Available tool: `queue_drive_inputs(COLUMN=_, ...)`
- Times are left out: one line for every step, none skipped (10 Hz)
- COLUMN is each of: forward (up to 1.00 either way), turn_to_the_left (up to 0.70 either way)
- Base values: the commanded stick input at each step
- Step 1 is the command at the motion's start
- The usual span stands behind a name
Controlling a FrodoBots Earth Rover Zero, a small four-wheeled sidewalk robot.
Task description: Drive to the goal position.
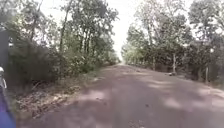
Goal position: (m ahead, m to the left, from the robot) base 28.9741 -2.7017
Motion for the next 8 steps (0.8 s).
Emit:
queue_drive_inputs(forward=0.7, turn_to_the_left=-0.12)
queue_drive_inputs(forward=0.7, turn_to_the_left=-0.32)
queue_drive_inputs(forward=0.7, turn_to_the_left=-0.3)
queue_drive_inputs(forward=0.7, turn_to_the_left=-0.11)
queue_drive_inputs(forward=0.7, turn_to_the_left=0.0)
queue_drive_inputs(forward=0.7, turn_to_the_left=0.0)
queue_drive_inputs(forward=0.7, turn_to_the_left=0.0)
queue_drive_inputs(forward=0.7, turn_to_the_left=0.0)
